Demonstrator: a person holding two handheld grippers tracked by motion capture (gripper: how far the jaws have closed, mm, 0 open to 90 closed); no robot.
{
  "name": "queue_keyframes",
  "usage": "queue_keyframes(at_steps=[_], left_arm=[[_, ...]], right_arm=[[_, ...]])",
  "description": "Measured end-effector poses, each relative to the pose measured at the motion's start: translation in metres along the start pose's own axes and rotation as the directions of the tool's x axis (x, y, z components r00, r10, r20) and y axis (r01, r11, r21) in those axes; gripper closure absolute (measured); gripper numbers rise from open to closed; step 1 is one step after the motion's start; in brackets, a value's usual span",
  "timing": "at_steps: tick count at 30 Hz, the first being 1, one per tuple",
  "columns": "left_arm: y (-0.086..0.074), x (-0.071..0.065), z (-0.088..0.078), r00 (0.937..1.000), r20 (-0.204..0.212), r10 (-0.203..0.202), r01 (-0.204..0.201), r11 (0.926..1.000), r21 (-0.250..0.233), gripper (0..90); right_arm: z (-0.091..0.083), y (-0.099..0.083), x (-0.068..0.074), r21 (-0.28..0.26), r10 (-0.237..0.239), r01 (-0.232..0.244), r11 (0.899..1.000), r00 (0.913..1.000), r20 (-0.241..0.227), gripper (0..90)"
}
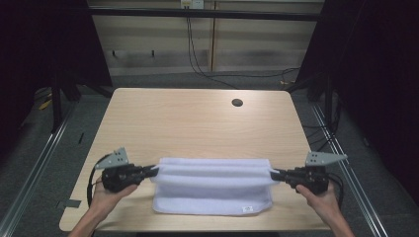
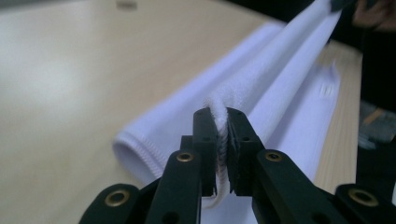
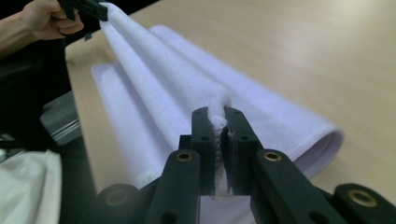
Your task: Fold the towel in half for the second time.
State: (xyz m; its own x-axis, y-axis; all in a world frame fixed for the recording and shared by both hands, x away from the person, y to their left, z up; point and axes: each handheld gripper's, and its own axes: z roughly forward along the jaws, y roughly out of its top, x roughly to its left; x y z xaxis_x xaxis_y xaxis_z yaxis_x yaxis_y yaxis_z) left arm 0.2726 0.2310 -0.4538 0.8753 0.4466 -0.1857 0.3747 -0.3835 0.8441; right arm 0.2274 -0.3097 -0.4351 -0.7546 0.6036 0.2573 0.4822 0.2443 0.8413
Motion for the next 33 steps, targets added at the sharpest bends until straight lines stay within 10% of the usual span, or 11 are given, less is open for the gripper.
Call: queue_keyframes(at_steps=[12,17,21,23,25,33], left_arm=[[-0.041,-0.039,-0.008,0.9935,0.110,0.029,-0.048,0.9827,0.179,70.2],[-0.037,-0.036,-0.017,0.9938,0.109,-0.022,0.011,0.9952,0.097,59.6],[-0.026,-0.010,-0.018,0.9954,0.029,-0.091,0.089,0.9945,0.054,54.7],[-0.016,0.009,-0.016,0.9884,-0.052,-0.143,0.144,0.9895,0.016,51.2],[-0.009,0.030,-0.015,0.9640,-0.126,-0.234,0.225,0.9709,-0.081,49.3],[-0.020,0.039,-0.007,0.9533,-0.179,-0.243,0.233,0.9694,-0.077,40.5]], right_arm=[[-0.002,-0.061,0.038,0.236,0.032,-0.021,0.971,0.9984,-0.046,61.8],[-0.005,-0.059,0.038,0.181,0.036,-0.030,0.983,0.9988,-0.032,58.0],[-0.014,-0.051,0.033,0.025,0.027,-0.030,0.999,0.9933,0.113,55.7],[-0.017,-0.040,0.026,-0.028,0.034,-0.031,0.999,0.9907,0.132,53.2],[-0.016,-0.023,0.011,-0.102,0.076,-0.058,0.993,0.9812,0.177,47.8],[0.001,-0.022,-0.020,-0.149,0.139,-0.100,0.984,0.9507,0.277,38.5]])
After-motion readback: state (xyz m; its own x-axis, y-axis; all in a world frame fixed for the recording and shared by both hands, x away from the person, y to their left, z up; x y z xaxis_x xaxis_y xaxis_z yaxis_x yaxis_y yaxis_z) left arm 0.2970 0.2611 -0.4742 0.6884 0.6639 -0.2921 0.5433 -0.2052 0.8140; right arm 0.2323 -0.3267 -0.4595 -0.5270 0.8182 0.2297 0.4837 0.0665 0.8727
